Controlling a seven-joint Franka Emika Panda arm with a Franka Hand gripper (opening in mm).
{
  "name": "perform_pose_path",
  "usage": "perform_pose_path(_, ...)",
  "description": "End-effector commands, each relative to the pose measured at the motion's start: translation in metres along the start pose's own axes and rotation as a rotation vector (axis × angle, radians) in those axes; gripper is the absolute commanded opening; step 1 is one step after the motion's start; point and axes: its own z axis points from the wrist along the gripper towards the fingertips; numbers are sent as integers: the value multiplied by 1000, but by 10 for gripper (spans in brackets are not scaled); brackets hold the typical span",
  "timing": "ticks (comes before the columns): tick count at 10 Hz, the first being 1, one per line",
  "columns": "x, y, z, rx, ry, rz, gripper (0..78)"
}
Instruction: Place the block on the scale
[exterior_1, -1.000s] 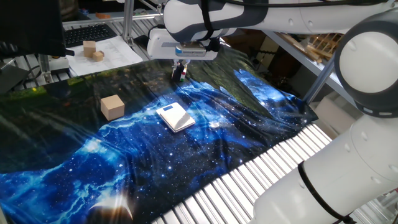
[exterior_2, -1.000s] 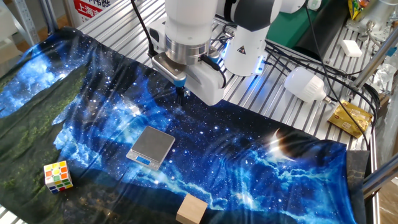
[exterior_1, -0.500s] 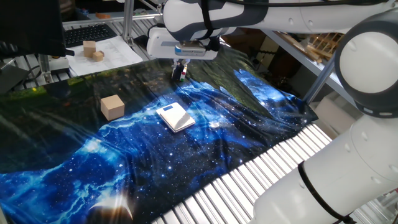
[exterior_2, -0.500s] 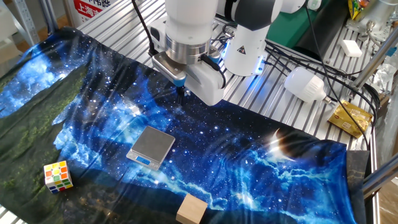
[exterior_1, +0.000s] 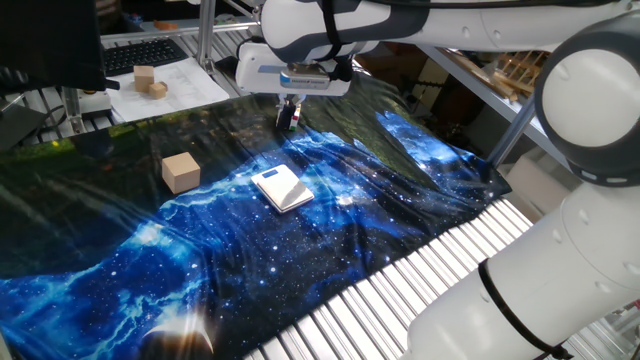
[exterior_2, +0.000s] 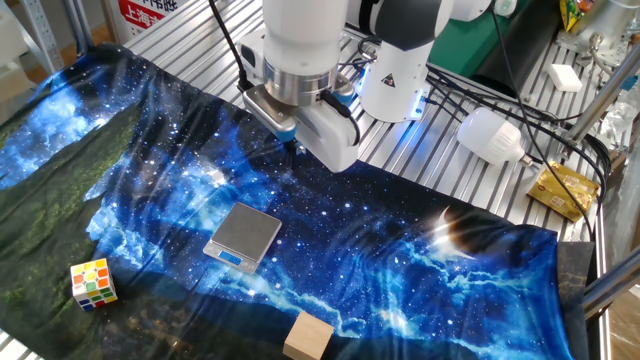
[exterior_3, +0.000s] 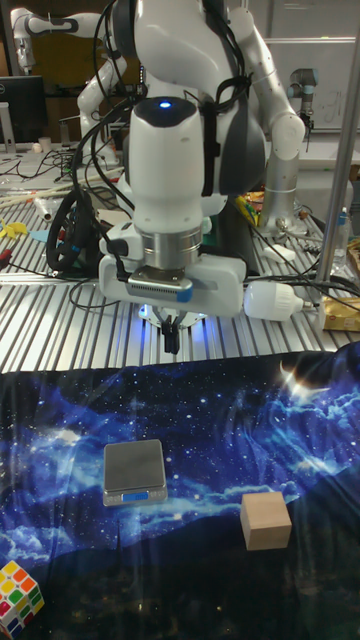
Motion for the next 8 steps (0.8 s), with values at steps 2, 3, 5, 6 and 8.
perform_pose_path(2,-1,0,-1,0,9,20,0)
perform_pose_path(3,-1,0,-1,-2,9,22,0)
perform_pose_path(5,-1,0,-1,-6,3,15,0)
perform_pose_path(6,-1,0,-1,-12,1,12,0)
perform_pose_path(8,-1,0,-1,-5,-10,7,0)
